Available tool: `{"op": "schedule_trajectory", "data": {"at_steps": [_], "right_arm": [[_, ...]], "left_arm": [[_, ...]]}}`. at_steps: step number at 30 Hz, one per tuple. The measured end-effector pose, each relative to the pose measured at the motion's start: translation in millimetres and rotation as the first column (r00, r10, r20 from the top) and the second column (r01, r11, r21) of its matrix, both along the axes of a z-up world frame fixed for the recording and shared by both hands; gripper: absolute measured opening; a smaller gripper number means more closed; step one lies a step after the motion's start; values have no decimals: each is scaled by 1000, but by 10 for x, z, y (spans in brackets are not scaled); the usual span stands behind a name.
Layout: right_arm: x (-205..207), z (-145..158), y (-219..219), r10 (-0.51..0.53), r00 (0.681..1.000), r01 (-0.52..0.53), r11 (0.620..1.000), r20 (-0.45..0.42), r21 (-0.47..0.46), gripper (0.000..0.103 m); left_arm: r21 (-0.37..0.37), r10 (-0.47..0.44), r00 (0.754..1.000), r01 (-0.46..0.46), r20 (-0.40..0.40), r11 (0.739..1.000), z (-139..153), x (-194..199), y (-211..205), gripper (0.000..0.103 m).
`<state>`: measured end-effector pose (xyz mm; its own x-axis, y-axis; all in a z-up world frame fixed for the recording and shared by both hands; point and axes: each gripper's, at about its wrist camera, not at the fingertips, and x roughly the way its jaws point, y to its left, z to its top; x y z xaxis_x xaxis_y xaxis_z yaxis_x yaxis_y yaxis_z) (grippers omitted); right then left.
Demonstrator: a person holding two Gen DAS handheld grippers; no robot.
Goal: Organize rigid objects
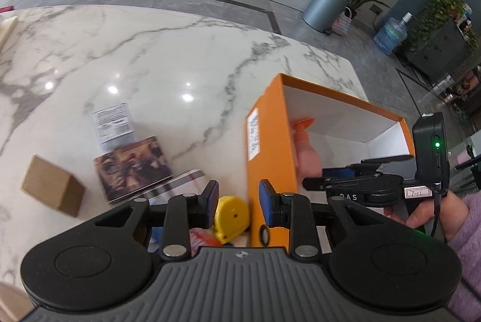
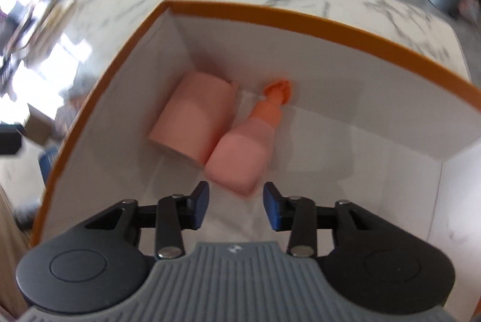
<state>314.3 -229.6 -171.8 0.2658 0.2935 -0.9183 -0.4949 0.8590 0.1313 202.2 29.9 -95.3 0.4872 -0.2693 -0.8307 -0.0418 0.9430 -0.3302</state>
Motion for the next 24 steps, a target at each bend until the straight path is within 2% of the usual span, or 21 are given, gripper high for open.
{"op": "schedule_trajectory", "data": {"at_steps": [3, 6, 9, 12, 15, 17, 20, 24], "right_arm": [[-11, -2, 92, 105, 993, -102, 993, 48, -66, 37], [-6, -32, 124, 169, 984, -163, 981, 60, -105, 37], [-8, -19, 117, 187, 980, -178, 976, 65, -127, 35], [-79, 88, 106, 162, 984, -152, 981, 76, -124, 35], [-256, 337, 90, 117, 985, -105, 990, 128, -98, 40], [-400, 524, 89, 70, 982, -62, 997, 176, -50, 48], [-734, 770, 114, -10, 975, -5, 998, 223, 67, 49], [-1154, 940, 294, -72, 969, 31, 984, 236, 174, 49]], "left_arm": [[10, 25, 1000, -25, 7, 1000, 51, -70, 79, 33], [14, 37, 999, -37, 17, 999, 106, -124, 120, 33], [27, 24, 999, -25, 30, 999, 153, -201, 126, 33], [55, -4, 999, 2, 47, 999, 188, -316, 161, 33], [73, -28, 998, 24, 53, 997, 182, -471, 252, 33], [87, -48, 997, 42, 63, 995, 169, -588, 310, 33], [97, -80, 995, 74, 60, 993, 125, -762, 418, 35], [116, -109, 993, 104, 45, 988, 41, -930, 540, 37]]}}
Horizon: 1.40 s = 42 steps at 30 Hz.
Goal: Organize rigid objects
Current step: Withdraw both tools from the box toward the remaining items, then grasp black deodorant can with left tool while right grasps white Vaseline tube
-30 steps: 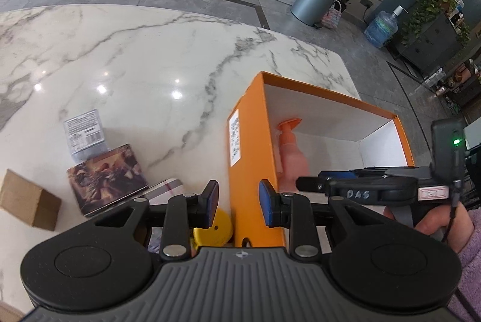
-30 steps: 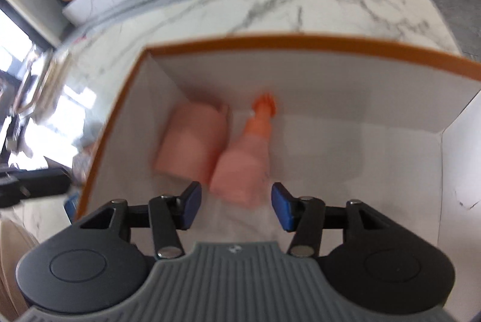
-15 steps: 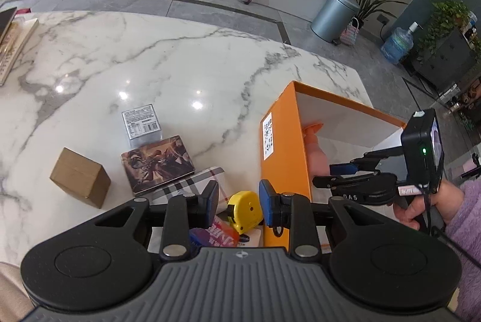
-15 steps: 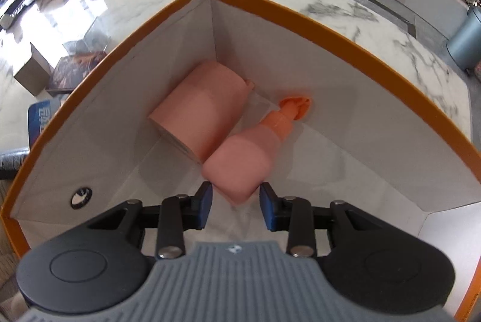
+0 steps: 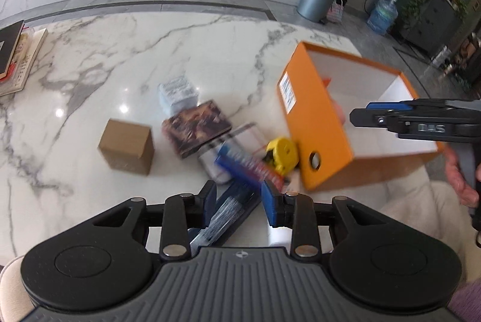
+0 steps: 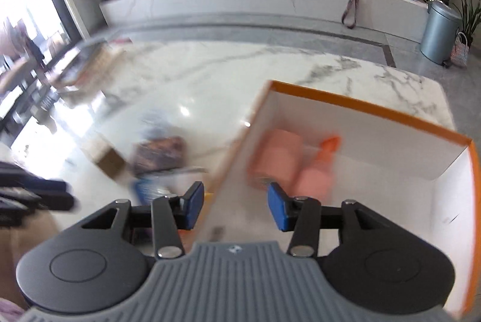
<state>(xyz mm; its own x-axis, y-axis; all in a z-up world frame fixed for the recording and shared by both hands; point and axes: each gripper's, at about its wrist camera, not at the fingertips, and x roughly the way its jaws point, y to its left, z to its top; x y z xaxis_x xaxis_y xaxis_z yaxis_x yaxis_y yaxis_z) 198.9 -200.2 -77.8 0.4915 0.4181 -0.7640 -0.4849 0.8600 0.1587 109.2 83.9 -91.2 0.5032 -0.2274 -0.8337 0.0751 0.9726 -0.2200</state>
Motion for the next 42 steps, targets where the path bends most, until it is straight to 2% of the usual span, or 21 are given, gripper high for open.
{"op": "schedule_trajectory", "data": {"at_steps": [3, 6, 10, 12, 14, 15, 19, 21, 25, 29, 32, 35, 42], "right_arm": [[-275, 28, 230, 3, 1000, -3, 999, -3, 32, 49], [-432, -91, 411, -25, 999, 26, 999, -34, 22, 49], [-466, -468, 518, -119, 978, 116, 993, -171, -29, 48], [-449, -668, 494, -171, 952, 166, 985, -256, -42, 48], [-432, -807, 463, -219, 921, 215, 975, -323, -48, 48], [-424, -855, 462, -225, 912, 223, 974, -343, -45, 48], [-381, -970, 569, -244, 896, 238, 969, -371, -62, 50], [-354, -1027, 615, -258, 889, 246, 966, -379, -81, 50], [-295, -1105, 653, -268, 876, 253, 963, -401, -92, 50], [-252, -1165, 721, -259, 873, 237, 966, -414, -106, 54], [-269, -1156, 810, -234, 894, 198, 971, -383, -132, 56], [-311, -1149, 882, -214, 913, 159, 971, -348, -180, 52], [-381, -1138, 641, -223, 886, 174, 973, -407, -154, 49]], "left_arm": [[-10, -6, 1000, 6, -6, 1000, -49, -95, 120, 38], [-26, -13, 1000, 12, -17, 1000, -122, -135, 204, 39], [-1, -113, 992, 113, -51, 994, -304, -78, 118, 46], [42, -187, 980, 190, -73, 981, -414, -13, 15, 51], [108, -259, 962, 267, -87, 957, -499, 56, -108, 58], [131, -292, 951, 304, -97, 944, -549, 89, -158, 63], [167, -358, 915, 388, -186, 906, -762, 259, -282, 63], [177, -361, 907, 400, -215, 899, -835, 317, -308, 63], [176, -345, 906, 392, -247, 903, -942, 406, -311, 63], [197, -353, 896, 411, -271, 890, -1031, 417, -372, 58], [207, -341, 895, 405, -288, 890, -1073, 426, -409, 54], [228, -320, 899, 393, -299, 891, -1084, 412, -451, 53], [225, -225, 926, 299, -303, 927, -1065, 310, -456, 48]]}}
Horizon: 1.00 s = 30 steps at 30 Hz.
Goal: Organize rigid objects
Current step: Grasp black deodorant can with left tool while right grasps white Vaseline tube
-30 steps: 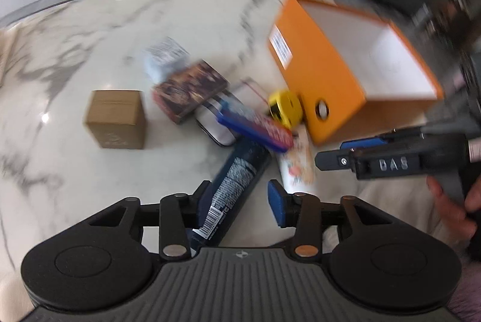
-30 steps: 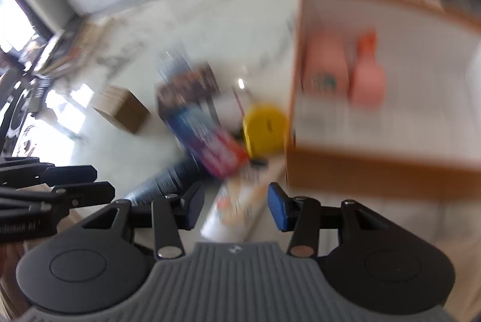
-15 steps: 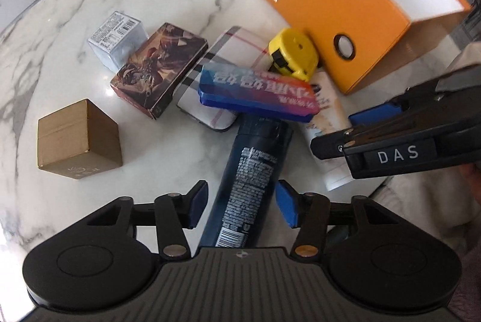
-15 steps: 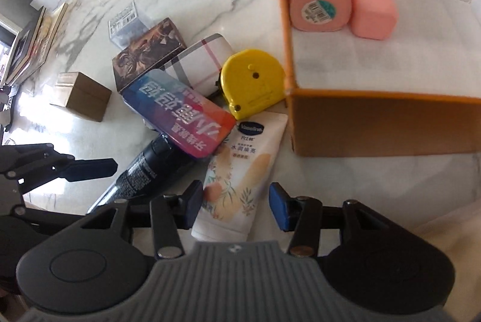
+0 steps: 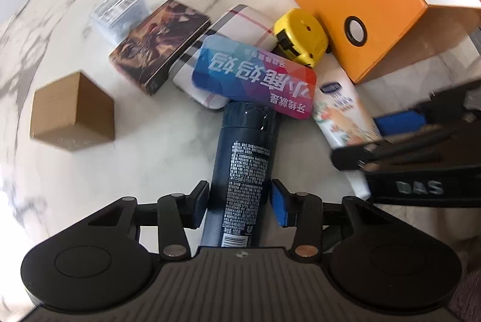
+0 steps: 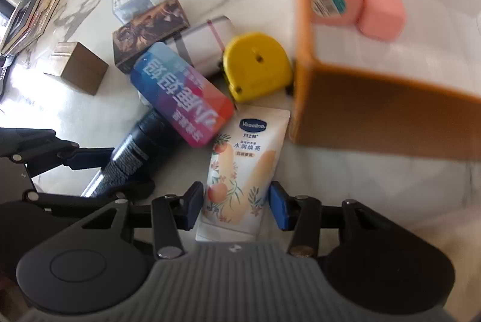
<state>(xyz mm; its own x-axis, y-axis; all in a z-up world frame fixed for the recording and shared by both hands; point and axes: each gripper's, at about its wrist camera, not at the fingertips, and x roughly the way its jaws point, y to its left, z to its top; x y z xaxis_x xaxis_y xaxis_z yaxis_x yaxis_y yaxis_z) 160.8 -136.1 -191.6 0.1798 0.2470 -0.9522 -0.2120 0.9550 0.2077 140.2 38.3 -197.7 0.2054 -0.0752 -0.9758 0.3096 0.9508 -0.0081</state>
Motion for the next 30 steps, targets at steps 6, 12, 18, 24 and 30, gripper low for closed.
{"op": "schedule_trajectory", "data": {"at_steps": [6, 12, 18, 24, 30], "right_arm": [[-175, 103, -212, -3, 1000, 3, 997, -12, 74, 47], [-337, 260, -400, -10, 999, 3, 988, 38, 157, 47], [-496, 450, -449, 17, 994, -39, 981, 112, 192, 47], [-701, 711, -510, 36, 974, -87, 971, 224, 223, 46], [-839, 895, -611, 28, 948, -109, 964, 316, 242, 46]], "left_arm": [[-84, 117, 992, -114, 37, 990, 183, -135, 127, 47], [-192, 237, 966, -215, 101, 958, 401, -366, 244, 47], [-259, 301, 939, -252, 169, 932, 650, -496, 267, 47], [-316, 331, 916, -252, 227, 915, 910, -597, 211, 46], [-371, 354, 896, -244, 267, 896, 1134, -680, 100, 46]]}}
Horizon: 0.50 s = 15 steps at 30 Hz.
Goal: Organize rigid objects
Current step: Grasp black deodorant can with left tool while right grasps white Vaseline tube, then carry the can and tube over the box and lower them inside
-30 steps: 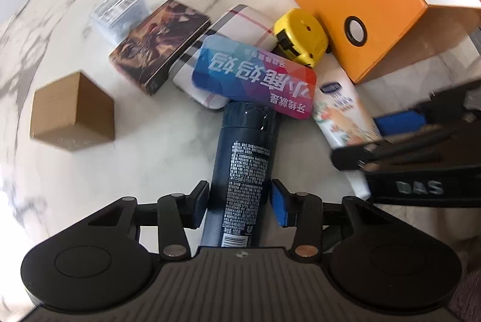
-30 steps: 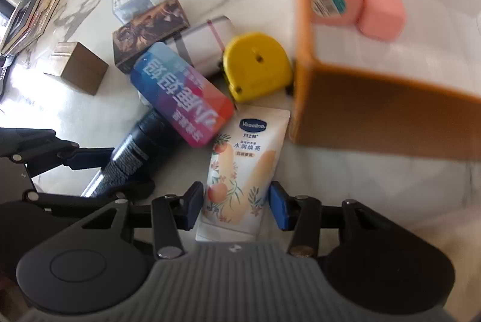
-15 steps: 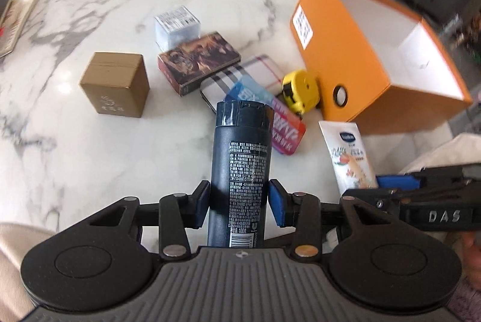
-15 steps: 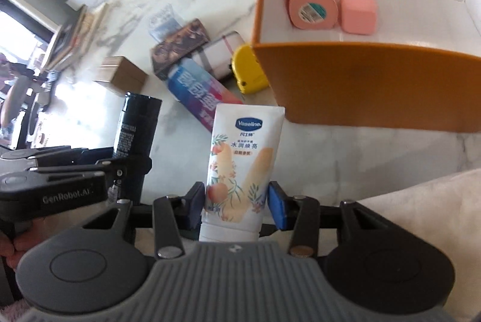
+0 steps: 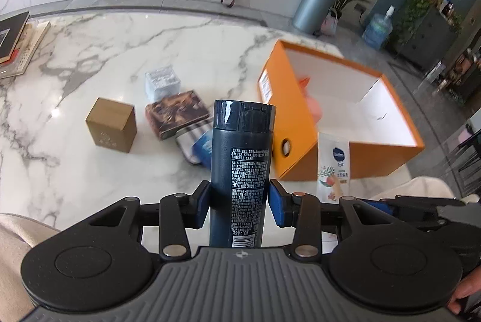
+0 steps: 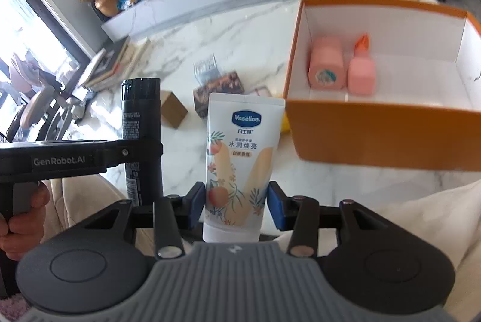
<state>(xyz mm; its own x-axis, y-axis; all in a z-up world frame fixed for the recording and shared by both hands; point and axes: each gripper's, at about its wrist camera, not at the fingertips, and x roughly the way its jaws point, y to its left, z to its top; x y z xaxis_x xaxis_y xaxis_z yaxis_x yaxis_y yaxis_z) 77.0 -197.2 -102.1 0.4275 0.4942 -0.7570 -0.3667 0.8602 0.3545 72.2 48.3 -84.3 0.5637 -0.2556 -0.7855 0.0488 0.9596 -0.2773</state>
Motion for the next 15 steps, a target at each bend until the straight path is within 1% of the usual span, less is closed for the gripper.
{"op": "schedule_trajectory", "data": {"at_steps": [3, 7, 9, 12, 15], "right_arm": [[-38, 103, -53, -1, 999, 0, 1000, 43, 13, 46], [-113, 275, -127, 0, 993, -2, 1000, 121, 16, 46], [-111, 353, -206, -8, 989, 3, 999, 144, 33, 46], [-75, 463, -349, -39, 983, 30, 998, 180, 49, 46], [-6, 547, -513, -83, 971, 75, 996, 222, 44, 46]], "left_arm": [[-19, -3, 1000, 4, 23, 1000, 116, -17, -81, 46], [-55, -13, 998, 16, 55, 998, 290, 14, -183, 46], [-63, -19, 997, 24, 72, 998, 385, 52, -255, 46], [-68, -46, 994, 53, 101, 996, 523, 131, -398, 46], [-64, -84, 988, 93, 131, 994, 648, 224, -570, 46]]}}
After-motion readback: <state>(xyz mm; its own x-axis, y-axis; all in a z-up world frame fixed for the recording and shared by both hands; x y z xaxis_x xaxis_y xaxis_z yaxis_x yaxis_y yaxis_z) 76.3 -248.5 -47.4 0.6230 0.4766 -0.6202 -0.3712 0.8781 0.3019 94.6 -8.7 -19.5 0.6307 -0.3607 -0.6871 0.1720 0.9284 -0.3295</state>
